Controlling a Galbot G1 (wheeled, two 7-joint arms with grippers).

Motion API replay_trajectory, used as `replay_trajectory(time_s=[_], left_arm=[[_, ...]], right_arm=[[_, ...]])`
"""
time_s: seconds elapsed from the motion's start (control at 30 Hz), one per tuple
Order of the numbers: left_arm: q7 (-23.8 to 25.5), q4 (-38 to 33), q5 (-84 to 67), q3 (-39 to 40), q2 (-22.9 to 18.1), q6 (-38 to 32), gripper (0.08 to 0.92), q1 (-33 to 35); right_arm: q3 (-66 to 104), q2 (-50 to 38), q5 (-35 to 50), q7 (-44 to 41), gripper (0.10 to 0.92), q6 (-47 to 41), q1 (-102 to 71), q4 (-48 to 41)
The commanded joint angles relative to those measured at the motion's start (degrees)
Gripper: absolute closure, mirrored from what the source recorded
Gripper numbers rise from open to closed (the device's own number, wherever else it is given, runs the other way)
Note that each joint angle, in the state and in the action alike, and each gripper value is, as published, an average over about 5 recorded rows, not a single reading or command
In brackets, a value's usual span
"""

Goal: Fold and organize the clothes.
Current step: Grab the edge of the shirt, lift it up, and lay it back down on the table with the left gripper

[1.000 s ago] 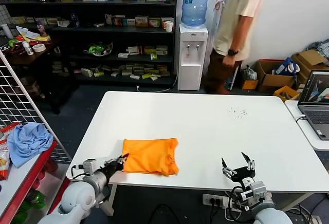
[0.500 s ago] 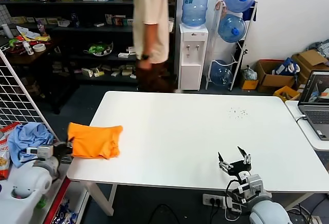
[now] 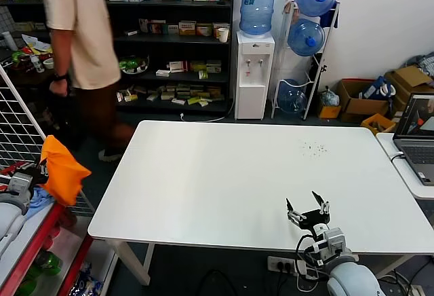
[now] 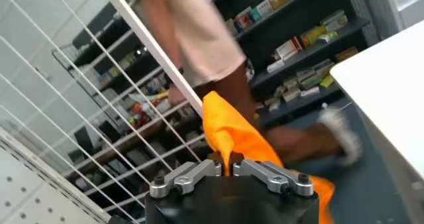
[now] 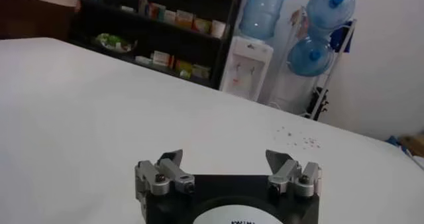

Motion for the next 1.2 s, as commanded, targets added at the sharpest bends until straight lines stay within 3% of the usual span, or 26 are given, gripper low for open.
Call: replay_trajectory(time_s=[0.03,0.27,0.47,0.73,0.87,1.2], left_arm=[[-0.88,-2.86,5.15,3.92,-0.68,-0.94,0.856,0.16],[-2.00,-8.62,4.89,7.98,-8.88,1.89,0.856,1.32],[-3.67,-16.86,-1.07,10.46,-12.91,6.10,0.856,1.37],[-9.20,-23.61,-11.86,15.17,-20.69,10.03,0.856,1.61],[-11.13,-22.73,-13.31,18.57,-26.17,10.37,0.856,-0.50],[-13.19,-12.01,-8.97,24.54,-43.44,8.23,0.856,-6.82]], right_arm=[[0.44,0.32,-0.20,-0.03,0.203,0.17,-0.62,0.26],[1.22,0.38,-1.09,-0.02,0.203,0.14,-2.07,0.85],[1.86,0.48,-2.21,-0.16,0.203,0.48,-3.27,0.66],[2.27,0.44,-3.08,-0.10,0.203,0.31,-3.48,0.62],[2.56,0.33,-3.15,-0.05,0.203,0.06,-3.44,0.81],[3.83,-0.43,-3.26,0.16,0.203,-0.34,-4.21,1.55]])
